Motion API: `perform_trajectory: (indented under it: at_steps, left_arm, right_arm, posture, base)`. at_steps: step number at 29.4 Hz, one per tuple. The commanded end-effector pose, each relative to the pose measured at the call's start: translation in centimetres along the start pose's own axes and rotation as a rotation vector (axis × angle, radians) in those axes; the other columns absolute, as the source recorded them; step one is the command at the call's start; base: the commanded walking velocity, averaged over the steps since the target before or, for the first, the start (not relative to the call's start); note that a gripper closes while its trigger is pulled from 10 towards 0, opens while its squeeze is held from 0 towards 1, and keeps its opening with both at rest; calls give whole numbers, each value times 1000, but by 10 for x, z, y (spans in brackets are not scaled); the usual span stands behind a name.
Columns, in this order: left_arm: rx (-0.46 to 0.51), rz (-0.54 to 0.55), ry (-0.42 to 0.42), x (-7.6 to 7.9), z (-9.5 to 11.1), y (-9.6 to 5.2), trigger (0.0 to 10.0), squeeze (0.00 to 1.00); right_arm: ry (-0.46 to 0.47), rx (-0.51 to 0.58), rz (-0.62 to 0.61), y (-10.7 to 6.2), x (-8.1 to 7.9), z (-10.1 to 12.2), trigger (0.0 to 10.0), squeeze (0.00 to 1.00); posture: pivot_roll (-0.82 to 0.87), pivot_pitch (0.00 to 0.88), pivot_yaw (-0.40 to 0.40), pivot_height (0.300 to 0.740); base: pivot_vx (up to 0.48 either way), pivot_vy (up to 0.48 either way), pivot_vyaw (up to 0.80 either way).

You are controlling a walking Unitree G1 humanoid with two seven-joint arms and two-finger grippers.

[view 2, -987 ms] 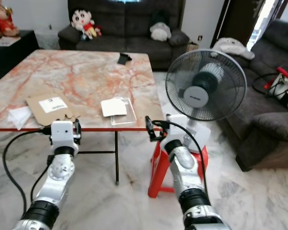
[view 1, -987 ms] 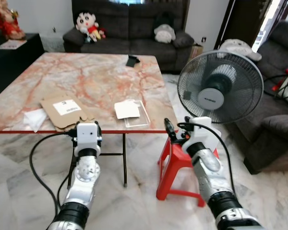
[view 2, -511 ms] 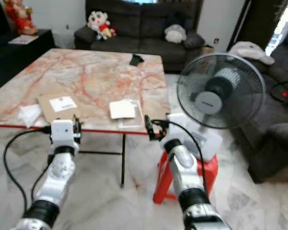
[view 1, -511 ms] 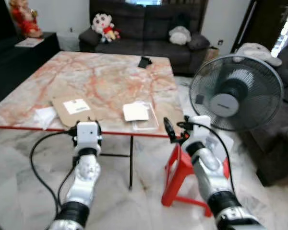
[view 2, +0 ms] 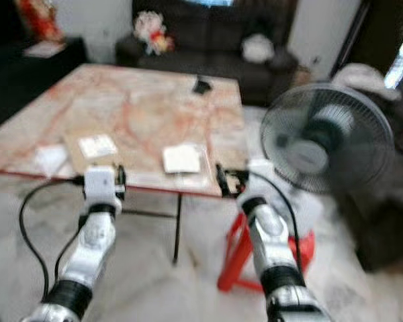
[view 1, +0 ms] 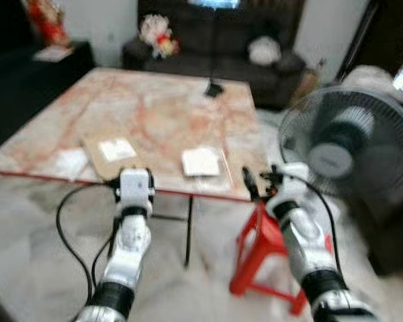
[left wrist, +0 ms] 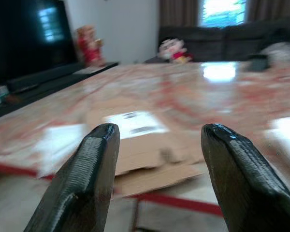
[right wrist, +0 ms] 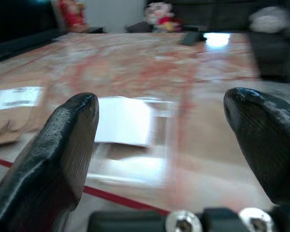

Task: Picking trash to rubbish bin

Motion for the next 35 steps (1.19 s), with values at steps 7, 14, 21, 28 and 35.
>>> perform_trajectory:
  at_steps: [7,14,21,28,35]
  left_arm:
    - [7,-19,-13,8,5,1,10000,0]
    - [13,-45,-21,12,7,1,10000,0]
    - [19,-64,-27,16,8,0,10000,0]
    - [25,-85,-33,19,9,0,10000,0]
    - [29,-107,-38,23,10,-1,10000,0]
  right_arm:
    - [-5,2,-14,-2,7,2,10000,0]
    - [28,-2,0,-1,4,1,10000,0]
    - [25,14,-8,-2,5,4,10000,0]
    - [37,26,-6,-1,5,6,10000,0]
    - [41,14,-3,-1,5,5,10000,0]
  posture:
    - [-32,26,-92,740]
    - [-32,26,-92,740]
    - [-31,26,-92,740]
    - [-30,22,-92,740]
    - [-30,22,-92,740]
  base:
    - [281,0,0]
    - [280,0,-114]
    - [281,0,-343]
    - [279,0,0]
    - [281,0,-112]
Point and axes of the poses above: a point about 5 cm out from each wrist's last joint towards the gripper, its own y axis pointing out of the wrist towards the gripper, its own z axis along the axis of the wrist's last joint, x = y × z, the point moved 5 cm from there along y, pointing out of the wrist towards the gripper, and after that the axes turned 11 degrees about y, right-handed, at the moved point
